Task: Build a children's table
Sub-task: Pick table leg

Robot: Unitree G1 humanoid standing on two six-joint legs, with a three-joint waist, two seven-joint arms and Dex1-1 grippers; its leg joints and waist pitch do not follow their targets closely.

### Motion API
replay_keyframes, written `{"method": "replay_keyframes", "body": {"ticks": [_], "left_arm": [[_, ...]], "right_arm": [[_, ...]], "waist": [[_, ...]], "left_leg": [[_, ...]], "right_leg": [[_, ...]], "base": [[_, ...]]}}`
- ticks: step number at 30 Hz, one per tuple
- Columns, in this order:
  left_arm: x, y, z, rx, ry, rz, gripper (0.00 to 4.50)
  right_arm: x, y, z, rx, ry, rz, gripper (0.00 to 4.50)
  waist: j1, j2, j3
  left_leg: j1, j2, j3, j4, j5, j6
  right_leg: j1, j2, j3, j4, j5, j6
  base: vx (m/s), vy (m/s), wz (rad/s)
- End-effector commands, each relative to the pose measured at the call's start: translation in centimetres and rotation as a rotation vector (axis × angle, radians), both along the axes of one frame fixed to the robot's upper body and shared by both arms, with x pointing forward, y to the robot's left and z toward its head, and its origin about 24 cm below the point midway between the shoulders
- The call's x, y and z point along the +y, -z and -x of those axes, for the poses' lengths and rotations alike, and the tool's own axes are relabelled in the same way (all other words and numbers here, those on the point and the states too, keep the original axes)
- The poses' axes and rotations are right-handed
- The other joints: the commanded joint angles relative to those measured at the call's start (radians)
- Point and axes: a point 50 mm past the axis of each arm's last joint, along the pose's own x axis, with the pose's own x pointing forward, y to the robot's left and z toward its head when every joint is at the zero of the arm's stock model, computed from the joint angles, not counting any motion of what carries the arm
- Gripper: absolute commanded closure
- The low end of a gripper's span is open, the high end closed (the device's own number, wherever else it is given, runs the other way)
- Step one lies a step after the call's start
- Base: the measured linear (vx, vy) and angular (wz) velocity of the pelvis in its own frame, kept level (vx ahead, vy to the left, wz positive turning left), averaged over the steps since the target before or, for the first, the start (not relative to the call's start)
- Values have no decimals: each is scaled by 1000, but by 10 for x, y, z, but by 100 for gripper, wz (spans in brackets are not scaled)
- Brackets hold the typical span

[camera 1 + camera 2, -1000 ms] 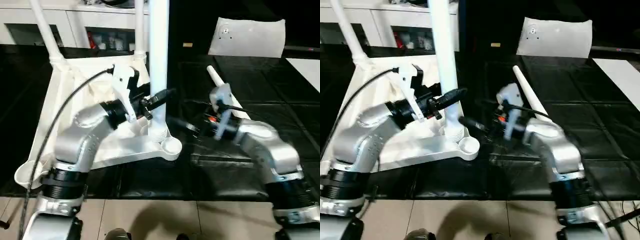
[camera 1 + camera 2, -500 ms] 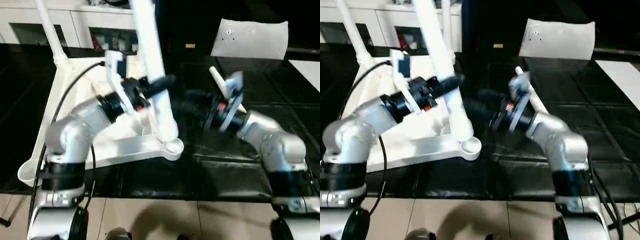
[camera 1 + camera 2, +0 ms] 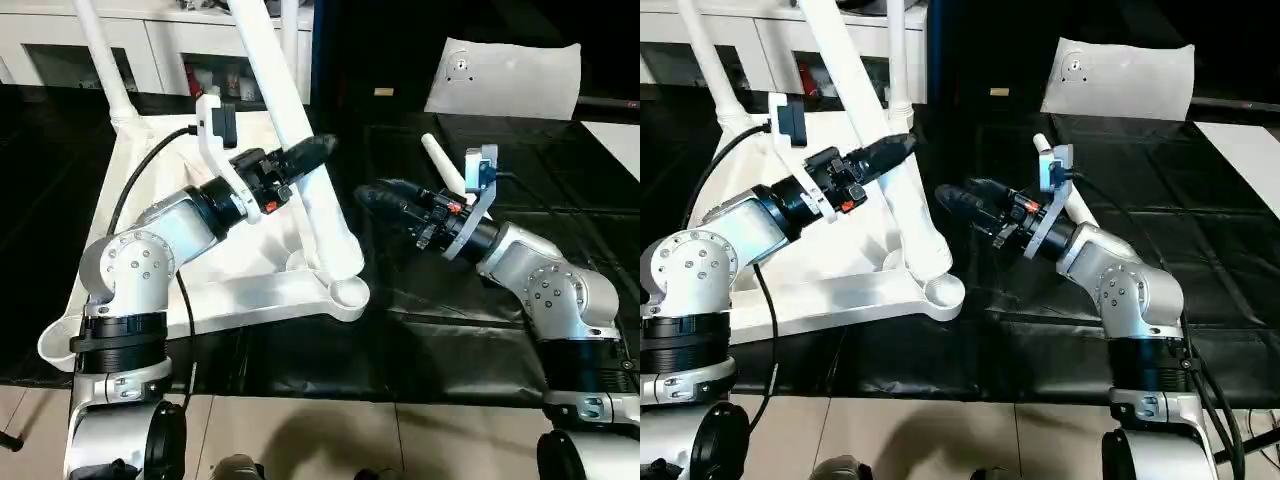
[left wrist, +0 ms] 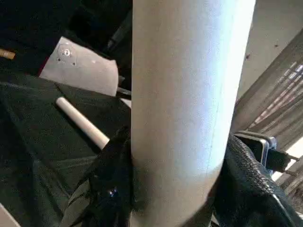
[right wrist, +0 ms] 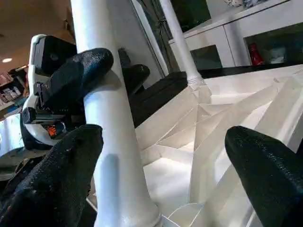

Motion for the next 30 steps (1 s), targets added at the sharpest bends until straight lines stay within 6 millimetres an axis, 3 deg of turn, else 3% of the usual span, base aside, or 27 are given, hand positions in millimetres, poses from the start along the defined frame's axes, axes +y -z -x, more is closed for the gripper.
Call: {"method": "replay_keyframes", "body": {"ticks": [1,8,14,17,19,24,30], "left_arm": [[-3,-5,1,-11,17,-11,262],[-6,-4,4,-40,45,-62,262],[-25,-14,29,-283,306,-119,262],[-27,-15,34,-314,361,-124,262],[-28,-14,36,-320,403,-137,262],[-29,-10,39,-346,471,-176,262],[-32,-1,39,-415,522,-266,262]], "right_arm": [[0,-2,0,-7,-1,6,0],[4,0,1,-39,-18,62,0],[17,13,17,-100,-207,215,0],[19,14,20,-108,-257,229,0],[21,16,23,-119,-306,240,0],[23,16,28,-139,-398,243,42],[27,19,36,-141,-528,243,96]], "waist": [[6,-4,-88],[7,-2,-89],[4,-6,-87],[2,-4,-84],[1,-8,-83],[2,-10,-81],[2,-16,-83]], "left_leg": [[2,8,2,-61,-127,11],[2,10,0,-62,-124,8],[0,14,1,-64,-121,14],[2,14,2,-64,-140,18],[3,13,3,-64,-154,15],[3,13,0,-65,-164,17],[2,17,-1,-66,-156,17]], "right_leg": [[67,-58,43,-84,-353,-84],[66,-59,43,-82,-342,-82],[68,-60,48,-78,-318,-90],[66,-61,48,-81,-339,-97],[66,-61,48,-84,-373,-93],[64,-62,46,-91,-436,-66],[65,-64,48,-86,-396,-81]], "base": [[0,0,0],[0,0,0],[0,0,0],[0,0,0],[0,0,0],[0,0,0],[0,0,0]]}}
